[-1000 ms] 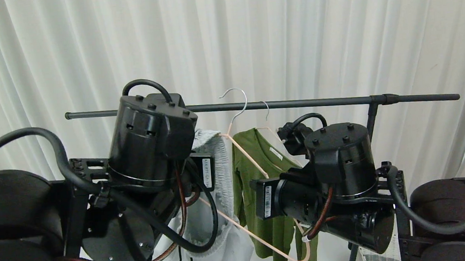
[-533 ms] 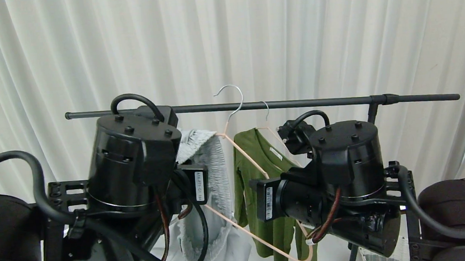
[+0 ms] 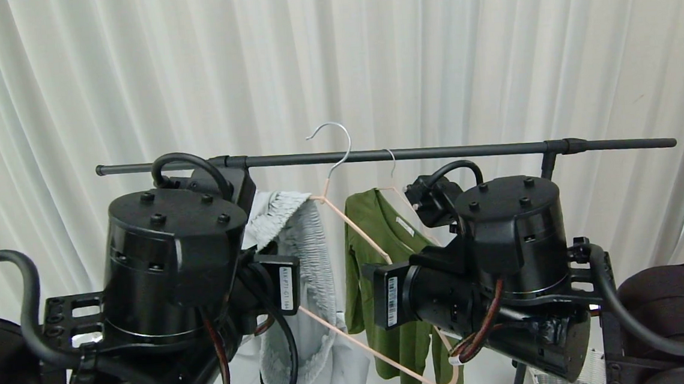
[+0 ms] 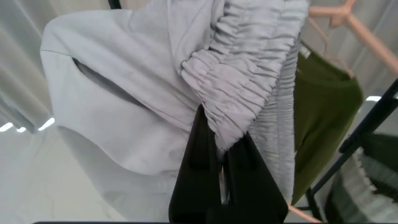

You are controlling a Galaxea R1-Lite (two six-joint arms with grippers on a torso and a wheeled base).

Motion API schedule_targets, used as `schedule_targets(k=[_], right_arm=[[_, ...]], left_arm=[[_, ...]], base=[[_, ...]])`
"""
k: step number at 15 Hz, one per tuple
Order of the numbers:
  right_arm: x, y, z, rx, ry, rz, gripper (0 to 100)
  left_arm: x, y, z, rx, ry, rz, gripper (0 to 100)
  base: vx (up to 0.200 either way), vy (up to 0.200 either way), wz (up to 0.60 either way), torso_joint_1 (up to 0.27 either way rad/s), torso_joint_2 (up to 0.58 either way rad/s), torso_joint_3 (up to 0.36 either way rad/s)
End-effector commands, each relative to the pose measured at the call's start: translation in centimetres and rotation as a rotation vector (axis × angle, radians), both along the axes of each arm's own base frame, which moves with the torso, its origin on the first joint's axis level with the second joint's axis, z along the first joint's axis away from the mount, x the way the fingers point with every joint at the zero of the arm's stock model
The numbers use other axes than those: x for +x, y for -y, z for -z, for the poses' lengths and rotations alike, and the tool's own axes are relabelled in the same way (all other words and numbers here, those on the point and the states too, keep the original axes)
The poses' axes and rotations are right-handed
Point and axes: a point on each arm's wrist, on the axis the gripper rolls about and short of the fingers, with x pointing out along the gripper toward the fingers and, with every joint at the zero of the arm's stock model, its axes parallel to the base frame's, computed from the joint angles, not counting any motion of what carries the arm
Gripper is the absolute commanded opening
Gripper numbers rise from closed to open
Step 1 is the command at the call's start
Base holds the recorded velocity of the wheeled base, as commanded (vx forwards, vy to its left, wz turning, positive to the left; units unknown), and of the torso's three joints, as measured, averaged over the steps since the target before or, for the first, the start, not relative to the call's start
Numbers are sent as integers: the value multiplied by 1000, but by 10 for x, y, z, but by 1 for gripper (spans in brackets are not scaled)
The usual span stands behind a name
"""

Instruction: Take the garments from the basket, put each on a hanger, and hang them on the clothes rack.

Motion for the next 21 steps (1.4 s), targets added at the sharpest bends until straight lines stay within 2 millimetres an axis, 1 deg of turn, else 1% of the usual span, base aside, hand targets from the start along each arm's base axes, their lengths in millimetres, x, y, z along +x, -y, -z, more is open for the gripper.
schedule_targets(k=[1, 2, 3, 8, 10, 11, 12, 14, 15, 16, 19, 21], right_arm=[[-1, 1, -1, 4, 2, -1, 0], [-1, 2, -2, 6, 3, 0, 0], [-1, 2, -3, 8, 4, -1, 0], [-1, 2, -4, 10, 5, 0, 0], [-2, 5, -6, 13, 9, 1, 0], [-3, 8, -7, 6, 20, 2, 0], [-4, 16, -7, -17, 40, 2, 0], [-9, 30, -7, -48, 65, -1, 0], [-9, 31, -7, -48, 65, -1, 0], [-14, 43, -5, -67, 70, 1, 0], [-18, 51, -2, -46, 96, 0, 0], [-19, 51, 1, -35, 109, -2, 0]], left_arm=[[-3, -4, 0, 13, 3, 3, 0], [-5, -6, 0, 23, 5, 6, 0], [-6, -8, -1, 24, 9, 8, 100], [-7, -8, -3, 7, 23, 7, 100], [-8, -9, -3, -8, 49, 14, 100], [-13, -14, -5, -2, 63, 25, 100], [-19, -21, -8, -2, 75, 39, 100], [-36, -38, -10, 18, 85, 122, 100], [-36, -39, -10, 19, 86, 124, 100], [-53, -56, -6, 54, 96, 203, 100], [-60, -68, 9, 61, 69, 179, 100], [-70, -80, 29, 42, 18, 159, 100]], base=[[0, 0, 0, 0, 0, 0], [0, 0, 0, 0, 0, 0], [0, 0, 0, 0, 0, 0], [0, 0, 0, 0, 0, 0], [0, 0, 0, 0, 0, 0], [0, 0, 0, 0, 0, 0], [0, 0, 0, 0, 0, 0], [0, 0, 0, 0, 0, 0], [0, 0, 0, 0, 0, 0], [0, 0, 0, 0, 0, 0], [0, 0, 0, 0, 0, 0], [0, 0, 0, 0, 0, 0]])
